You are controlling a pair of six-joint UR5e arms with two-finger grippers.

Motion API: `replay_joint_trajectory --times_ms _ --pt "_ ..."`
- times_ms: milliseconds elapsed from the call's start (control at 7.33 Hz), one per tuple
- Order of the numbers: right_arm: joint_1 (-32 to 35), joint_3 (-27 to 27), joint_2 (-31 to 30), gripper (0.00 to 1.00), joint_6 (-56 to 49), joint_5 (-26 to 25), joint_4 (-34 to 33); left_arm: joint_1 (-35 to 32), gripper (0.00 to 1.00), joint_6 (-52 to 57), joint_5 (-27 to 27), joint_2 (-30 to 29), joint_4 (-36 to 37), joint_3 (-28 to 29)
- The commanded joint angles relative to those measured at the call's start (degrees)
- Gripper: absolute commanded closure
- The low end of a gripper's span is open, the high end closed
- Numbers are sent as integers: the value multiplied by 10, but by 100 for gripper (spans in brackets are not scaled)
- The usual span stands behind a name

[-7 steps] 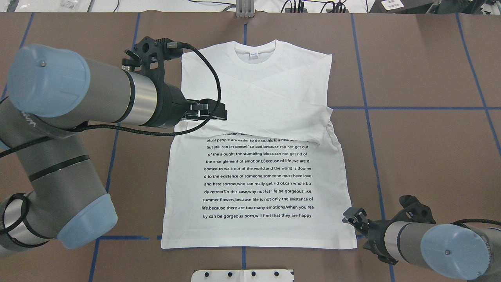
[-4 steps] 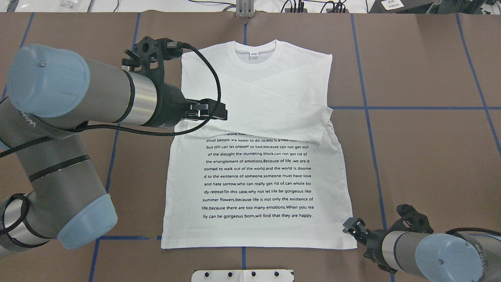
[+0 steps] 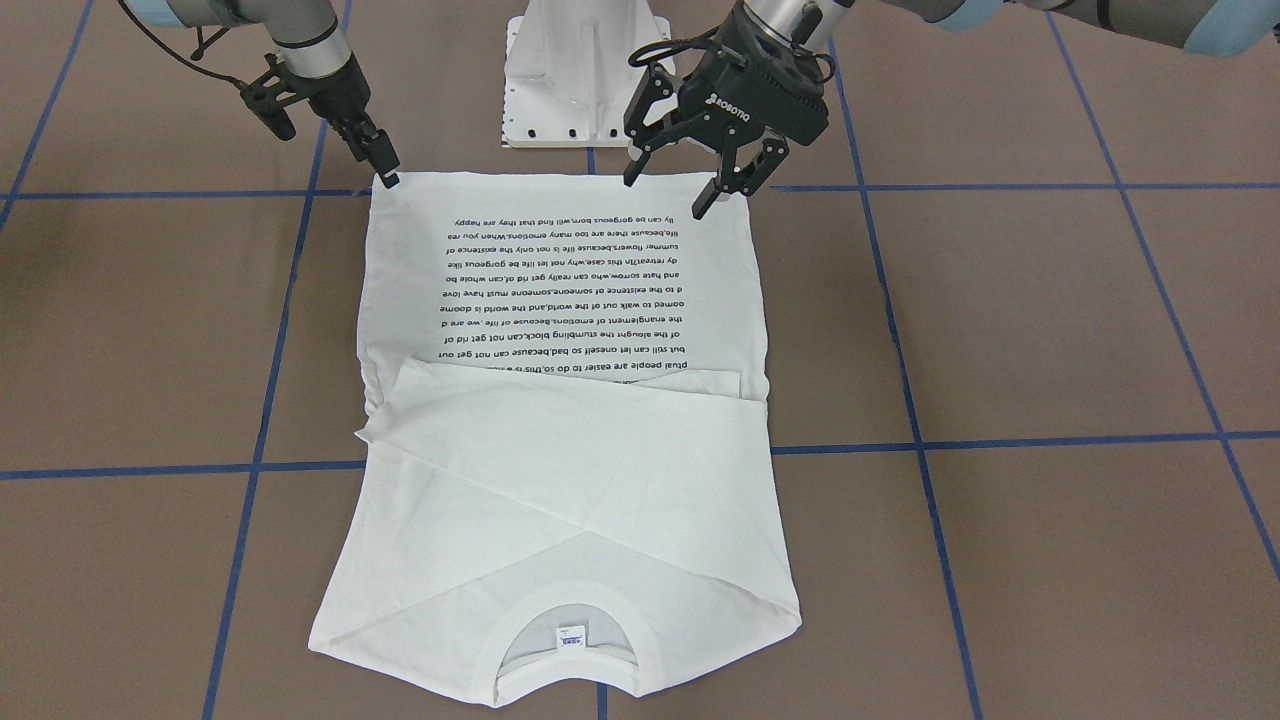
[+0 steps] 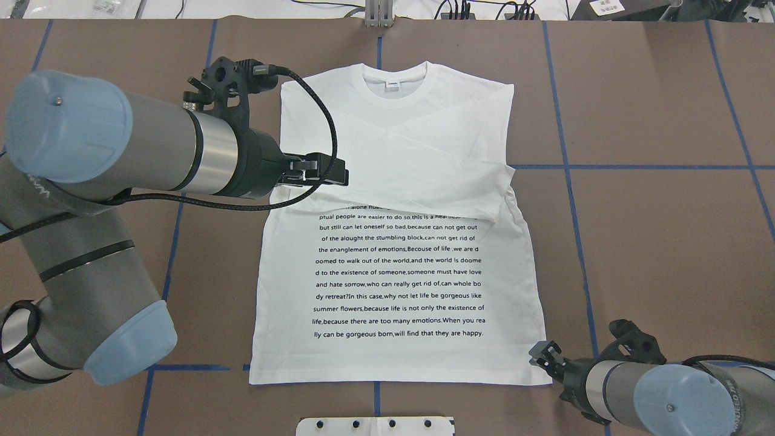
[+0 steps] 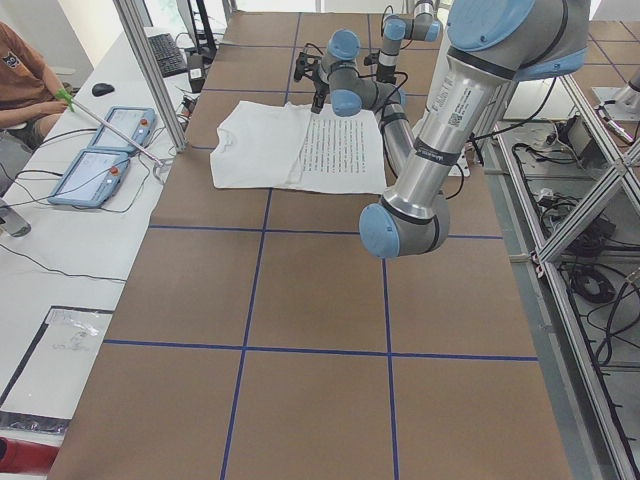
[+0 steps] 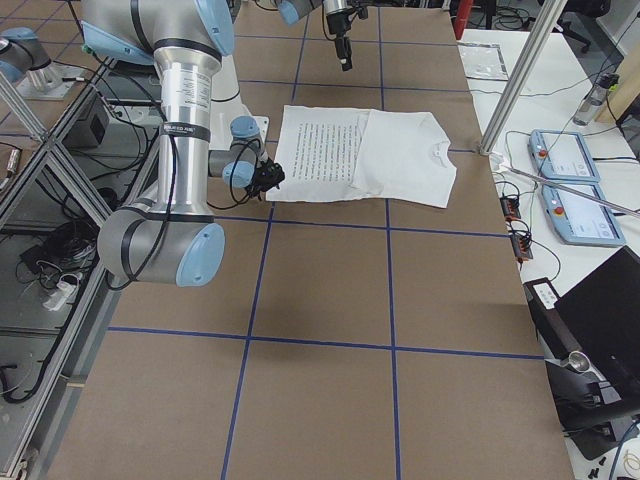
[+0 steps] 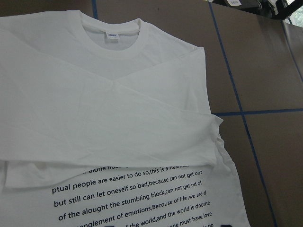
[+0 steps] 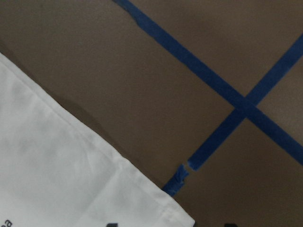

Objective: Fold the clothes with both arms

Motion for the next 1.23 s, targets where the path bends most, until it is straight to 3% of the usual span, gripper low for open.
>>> replay_joint_trajectory --times_ms 0,273,545,1091 --pt "-1 -6 4 24 0 0 0 0 20 1 0 5 -4 -2" --pt "-2 -10 5 24 0 0 0 0 20 1 0 6 -6 -2" --pt "-2 -10 4 32 0 1 0 0 20 1 0 12 -7 -2" --pt "-4 -10 9 38 0 1 -1 0 20 0 0 33 -43 -1"
